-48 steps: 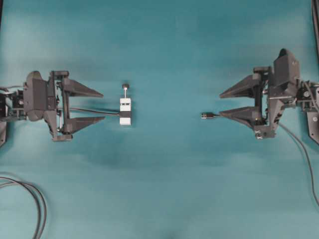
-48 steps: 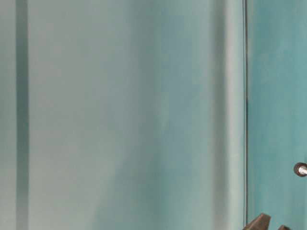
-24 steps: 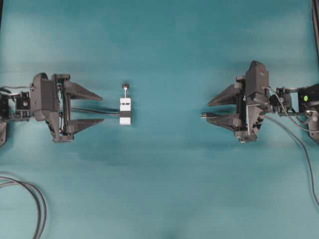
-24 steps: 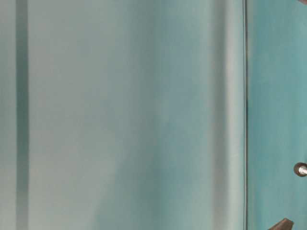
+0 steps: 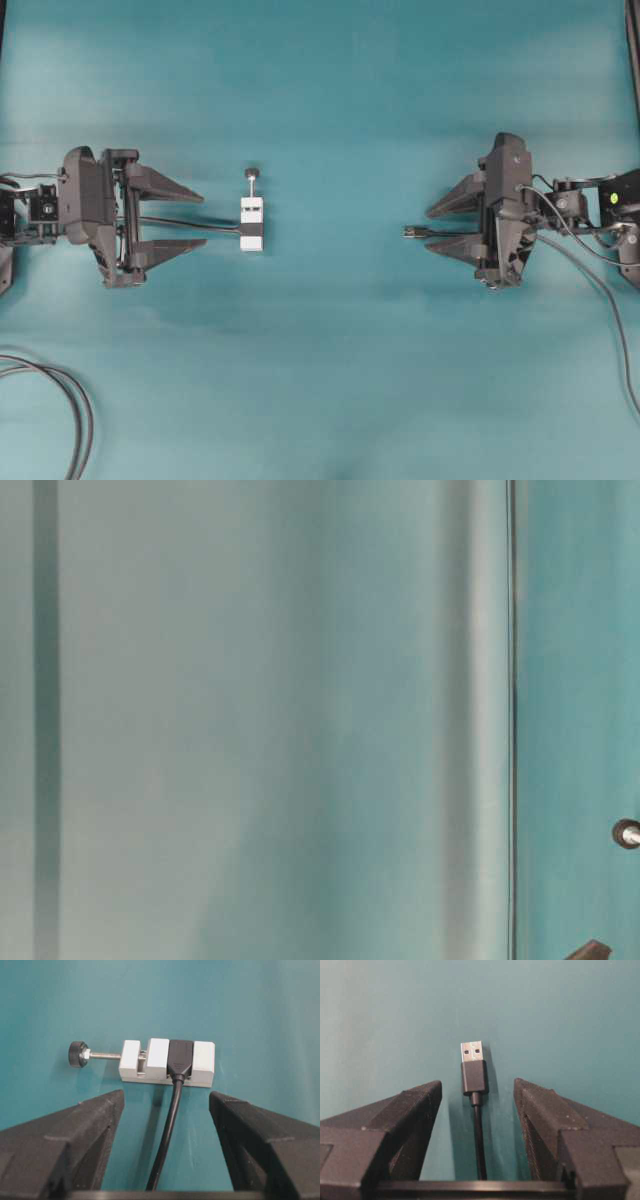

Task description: Insert the USB cable into the female connector supported by the left arm.

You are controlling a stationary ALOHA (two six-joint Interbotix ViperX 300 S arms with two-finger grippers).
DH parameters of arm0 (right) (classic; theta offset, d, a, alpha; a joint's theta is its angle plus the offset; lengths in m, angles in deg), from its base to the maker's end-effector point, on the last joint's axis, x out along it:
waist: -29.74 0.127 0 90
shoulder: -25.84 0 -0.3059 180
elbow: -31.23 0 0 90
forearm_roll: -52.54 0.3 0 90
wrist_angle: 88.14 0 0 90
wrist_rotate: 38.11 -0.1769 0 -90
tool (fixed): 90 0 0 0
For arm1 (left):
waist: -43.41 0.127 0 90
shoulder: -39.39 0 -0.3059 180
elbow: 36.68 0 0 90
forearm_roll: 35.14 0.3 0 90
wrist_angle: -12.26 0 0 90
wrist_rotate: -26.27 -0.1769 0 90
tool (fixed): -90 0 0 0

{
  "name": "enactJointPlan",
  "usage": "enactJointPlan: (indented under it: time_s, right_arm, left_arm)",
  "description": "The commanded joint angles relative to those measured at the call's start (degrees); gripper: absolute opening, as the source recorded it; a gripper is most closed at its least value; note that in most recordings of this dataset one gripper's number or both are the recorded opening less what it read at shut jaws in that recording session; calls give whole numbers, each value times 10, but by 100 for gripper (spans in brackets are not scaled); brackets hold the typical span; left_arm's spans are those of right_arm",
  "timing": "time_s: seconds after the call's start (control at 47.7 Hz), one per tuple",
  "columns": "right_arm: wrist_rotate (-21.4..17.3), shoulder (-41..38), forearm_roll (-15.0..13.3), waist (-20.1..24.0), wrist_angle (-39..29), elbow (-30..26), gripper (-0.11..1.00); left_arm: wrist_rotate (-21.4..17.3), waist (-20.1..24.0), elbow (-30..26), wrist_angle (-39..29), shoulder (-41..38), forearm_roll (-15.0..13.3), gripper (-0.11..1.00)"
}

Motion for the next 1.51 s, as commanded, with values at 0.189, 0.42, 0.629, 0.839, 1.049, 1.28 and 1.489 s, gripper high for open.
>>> enactJointPlan:
  time_s: [0.189, 0.42, 0.629, 0.839, 1.049, 1.28, 1.489]
  right_arm:
    - [9, 4, -2, -2, 2, -7, 60]
    - [18, -5, -1, 2, 4, -9, 42]
    - [18, -47, -2, 19, 4, -32, 39]
    - [18, -73, -1, 30, 9, -41, 38]
    - [18, -69, -2, 44, 15, -33, 24]
    - [30, -12, -1, 32, 8, -31, 21]
    - [47, 31, -2, 13, -116, -83, 21]
  left_arm:
    - [-15, -1, -6, 2, 9, -1, 78]
    - [-34, -1, -8, 2, 9, -1, 78]
    - [-38, -1, -9, 2, 3, -2, 78]
    - [-37, -1, -5, 2, -1, -1, 78]
    - [-37, -1, -4, 2, -1, -1, 78]
    - [-40, -2, -5, 3, -1, -1, 77]
    - [-48, 0, -7, 23, -6, -1, 77]
